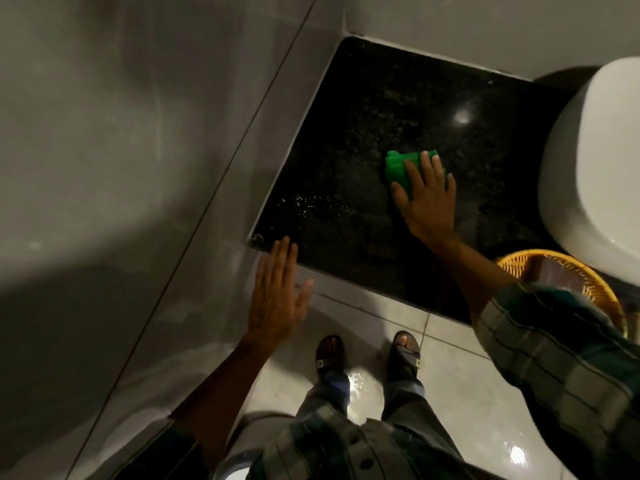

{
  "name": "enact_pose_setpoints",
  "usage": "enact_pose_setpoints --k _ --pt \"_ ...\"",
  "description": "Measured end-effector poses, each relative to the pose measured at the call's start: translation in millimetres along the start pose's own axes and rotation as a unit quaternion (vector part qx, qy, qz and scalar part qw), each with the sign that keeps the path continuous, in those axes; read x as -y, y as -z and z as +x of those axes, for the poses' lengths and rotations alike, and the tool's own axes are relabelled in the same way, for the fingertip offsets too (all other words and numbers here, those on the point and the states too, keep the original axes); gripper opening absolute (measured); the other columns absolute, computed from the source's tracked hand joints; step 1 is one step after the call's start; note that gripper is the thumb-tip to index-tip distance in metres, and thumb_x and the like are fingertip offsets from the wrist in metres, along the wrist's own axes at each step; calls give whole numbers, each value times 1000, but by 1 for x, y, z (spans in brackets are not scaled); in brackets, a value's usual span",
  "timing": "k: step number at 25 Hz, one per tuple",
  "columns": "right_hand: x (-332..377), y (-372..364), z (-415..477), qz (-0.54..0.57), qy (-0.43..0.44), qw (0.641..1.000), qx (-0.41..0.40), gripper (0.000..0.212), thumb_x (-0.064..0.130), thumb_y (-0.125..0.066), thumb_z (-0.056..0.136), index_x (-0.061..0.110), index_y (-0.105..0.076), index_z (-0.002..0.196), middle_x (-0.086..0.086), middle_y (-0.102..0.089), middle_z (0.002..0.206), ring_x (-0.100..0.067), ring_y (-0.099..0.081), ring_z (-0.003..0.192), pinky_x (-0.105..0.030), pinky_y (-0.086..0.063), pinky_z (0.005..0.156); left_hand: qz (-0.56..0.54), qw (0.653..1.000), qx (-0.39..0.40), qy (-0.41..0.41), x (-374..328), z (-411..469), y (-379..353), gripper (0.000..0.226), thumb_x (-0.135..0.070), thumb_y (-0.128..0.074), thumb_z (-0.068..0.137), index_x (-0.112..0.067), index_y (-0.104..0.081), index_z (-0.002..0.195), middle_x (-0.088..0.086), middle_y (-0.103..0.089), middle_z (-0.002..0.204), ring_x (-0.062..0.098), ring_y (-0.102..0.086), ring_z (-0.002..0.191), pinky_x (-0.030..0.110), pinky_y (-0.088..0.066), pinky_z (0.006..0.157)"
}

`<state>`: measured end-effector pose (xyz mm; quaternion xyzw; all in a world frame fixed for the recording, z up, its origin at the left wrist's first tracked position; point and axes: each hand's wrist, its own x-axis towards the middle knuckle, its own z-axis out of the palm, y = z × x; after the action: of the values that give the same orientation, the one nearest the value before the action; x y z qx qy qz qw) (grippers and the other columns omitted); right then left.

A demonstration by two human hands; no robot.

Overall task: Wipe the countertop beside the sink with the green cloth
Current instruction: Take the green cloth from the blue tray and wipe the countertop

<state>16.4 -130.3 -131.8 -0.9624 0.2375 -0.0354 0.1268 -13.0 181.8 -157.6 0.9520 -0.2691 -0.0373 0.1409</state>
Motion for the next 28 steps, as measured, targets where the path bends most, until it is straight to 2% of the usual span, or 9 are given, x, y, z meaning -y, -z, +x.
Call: enact_pose_setpoints --k 2,4,8,12,15,18,21,26,28 --pt "16 -2 2 14 -51 998 22 59 49 -37 95 23 -31 147 -9 -19 161 -28 -10 148 -57 -11 116 8 1000 7 28 13 -9 3 74 -54 -27 96 -10 -9 153 13 -11 162 24 -8 150 40 -12 122" --pt "53 -9 -2 20 -32 998 53 61 50 -37 95 27 -22 149 -6 -13 162 -28 -4 149 -59 -8 115 1 999 12 38 19 -9 6 76 -56 -23 95 -8 -8 153 14 -9 162 24 -8 150 38 -11 122" --pt "141 -30 -36 37 73 991 106 58 50 -32 96 34 -20 150 -3 -9 163 -25 -1 149 -57 -3 116 -6 999 -4 52 24 -6 14 73 -48 -27 95 0 -17 150 19 -17 160 29 -16 149 42 -19 121" --pt "172 -36 -97 28 206 973 99 54 47 -37 93 32 -35 145 -6 -29 158 -27 -17 148 -55 -14 117 -1 998 -30 58 26 -14 16 65 -31 -32 93 3 -21 148 24 -25 156 35 -26 145 51 -32 114" --pt "118 -36 -121 23 140 988 56 55 47 -34 93 33 -30 146 -5 -25 159 -25 -15 148 -54 -17 117 -18 999 -33 2 11 6 22 64 -31 -35 93 2 -23 148 22 -27 156 32 -25 145 47 -29 117" --pt "34 -19 -104 9 -29 999 19 55 47 -31 96 34 -22 149 -5 -16 161 -27 -9 149 -56 -13 117 -36 998 -23 -51 -8 41 24 64 -34 -37 96 -3 -22 149 17 -24 159 26 -17 148 43 -19 121" --pt "0 -2 -91 36 -186 982 -1 55 44 -29 98 29 -18 150 -8 -11 162 -29 -4 149 -61 -11 116 -43 995 -27 -81 -25 68 20 61 -37 -34 99 -6 -18 151 13 -20 161 21 -10 150 40 -13 123" --pt "42 -18 -159 18 -126 992 3 59 46 -28 99 31 -8 152 -7 -5 163 -25 1 149 -52 -2 117 -22 990 -26 -134 -52 119 20 59 -37 -35 100 -6 -25 149 14 -24 159 26 -15 149 44 -17 122" --pt "28 -16 -150 30 -170 985 -2 58 45 -29 99 29 -10 152 -9 -7 162 -26 0 149 -53 -5 118 -19 989 9 -144 -61 139 13 59 -38 -35 100 -8 -24 150 13 -22 160 27 -13 150 45 -15 122"
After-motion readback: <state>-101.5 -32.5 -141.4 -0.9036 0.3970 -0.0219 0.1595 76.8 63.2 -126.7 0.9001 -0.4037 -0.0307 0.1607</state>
